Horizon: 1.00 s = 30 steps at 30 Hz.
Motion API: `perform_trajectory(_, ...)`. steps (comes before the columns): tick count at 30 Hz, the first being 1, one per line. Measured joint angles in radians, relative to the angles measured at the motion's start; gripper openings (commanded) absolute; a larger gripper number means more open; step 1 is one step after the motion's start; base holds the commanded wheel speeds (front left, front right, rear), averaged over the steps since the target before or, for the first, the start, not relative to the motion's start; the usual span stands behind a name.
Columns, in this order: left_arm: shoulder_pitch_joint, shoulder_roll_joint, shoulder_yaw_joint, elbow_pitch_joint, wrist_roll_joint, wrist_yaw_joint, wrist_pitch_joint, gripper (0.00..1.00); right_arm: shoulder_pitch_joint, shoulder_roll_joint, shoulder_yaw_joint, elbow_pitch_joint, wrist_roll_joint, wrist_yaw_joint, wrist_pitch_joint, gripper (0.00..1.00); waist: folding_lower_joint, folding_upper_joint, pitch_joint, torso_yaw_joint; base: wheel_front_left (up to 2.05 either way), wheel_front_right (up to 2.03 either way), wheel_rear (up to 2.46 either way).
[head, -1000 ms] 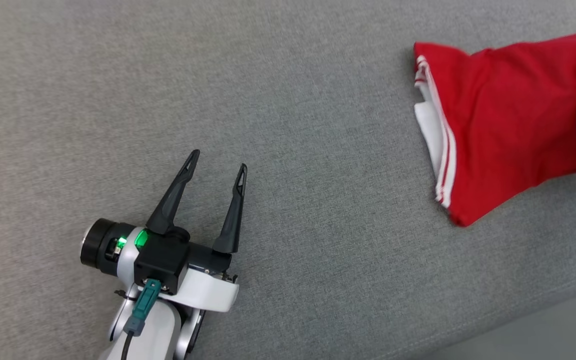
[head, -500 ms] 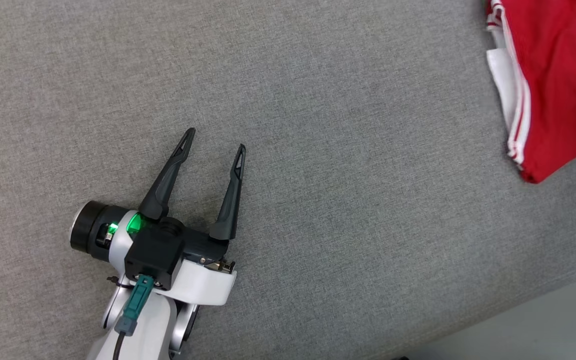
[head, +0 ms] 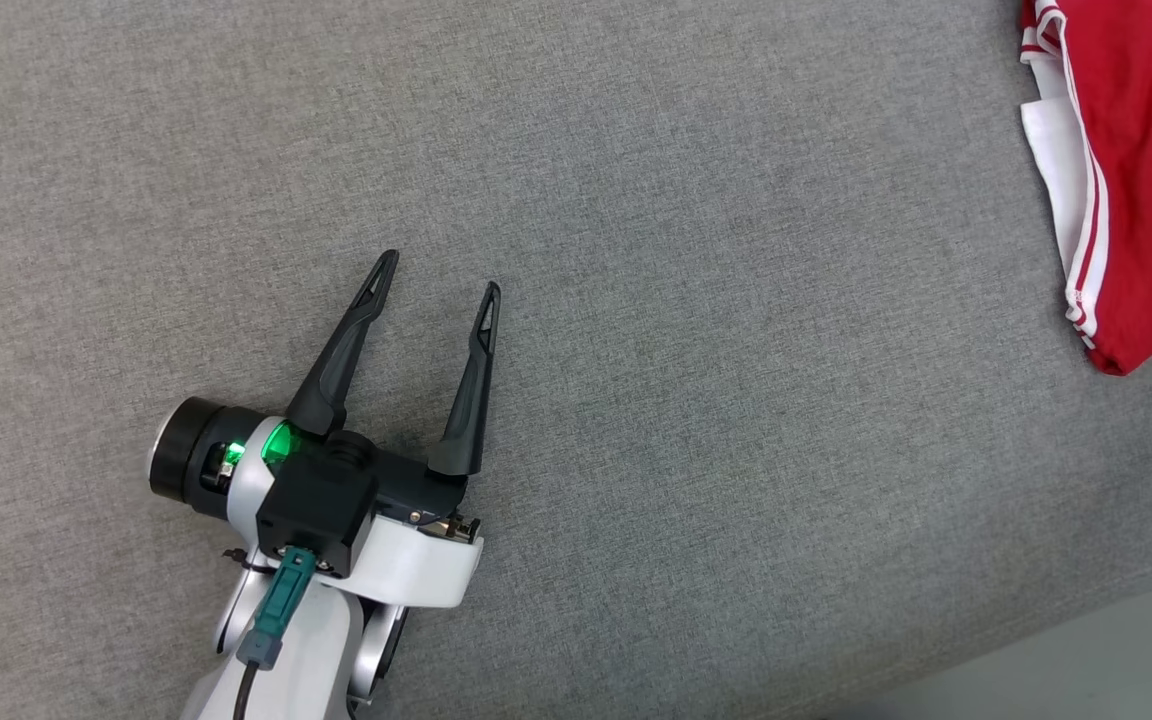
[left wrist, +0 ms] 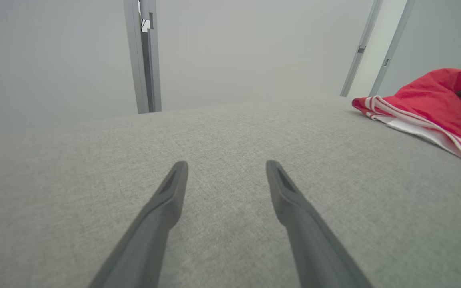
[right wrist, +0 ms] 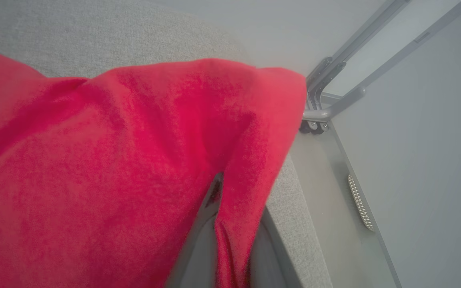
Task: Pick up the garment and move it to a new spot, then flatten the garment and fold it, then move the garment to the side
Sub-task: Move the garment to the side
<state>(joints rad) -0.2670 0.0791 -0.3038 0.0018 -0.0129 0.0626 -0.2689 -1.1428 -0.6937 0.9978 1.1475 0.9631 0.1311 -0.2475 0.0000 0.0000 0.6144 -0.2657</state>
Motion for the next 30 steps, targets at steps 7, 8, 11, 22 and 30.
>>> perform_trajectory(7, 0.002, -0.001, 0.002, 0.016, -0.011, 0.000, 0.002, 1.00, -0.019, 0.000, 0.027, 0.016, -0.005, 0.000, -0.008, 1.00, 0.0000, 0.0000, -0.022, 0.009, 0.00, 0.00, 0.00)
perform_trajectory(8, 0.004, -0.001, 0.002, 0.019, -0.011, 0.000, 0.002, 1.00, -0.026, -0.003, 0.032, 0.019, -0.008, 0.000, -0.008, 1.00, 0.0000, 0.0000, -0.027, 0.011, 0.00, 0.00, 0.00)
perform_trajectory(11, 0.012, -0.003, 0.002, 0.026, -0.018, 0.000, 0.003, 1.00, -0.048, -0.012, 0.038, 0.028, -0.024, 0.000, -0.010, 1.00, 0.0000, 0.0000, -0.045, 0.017, 0.00, 0.00, 0.00)
perform_trajectory(22, 0.019, -0.025, 0.011, 0.022, -0.063, 0.005, 0.005, 1.00, -0.030, -0.032, -0.197, -0.253, -0.060, 0.000, -0.014, 1.00, 0.0000, 0.0000, -0.152, 0.058, 0.00, 0.00, 0.00)
perform_trajectory(30, 0.045, -0.029, 0.048, 0.002, -0.105, 0.015, 0.005, 1.00, 0.229, 0.029, -0.447, -0.542, -0.161, 0.000, -0.016, 1.00, 0.0000, 0.0000, -0.268, 0.099, 0.00, 0.00, 0.00)
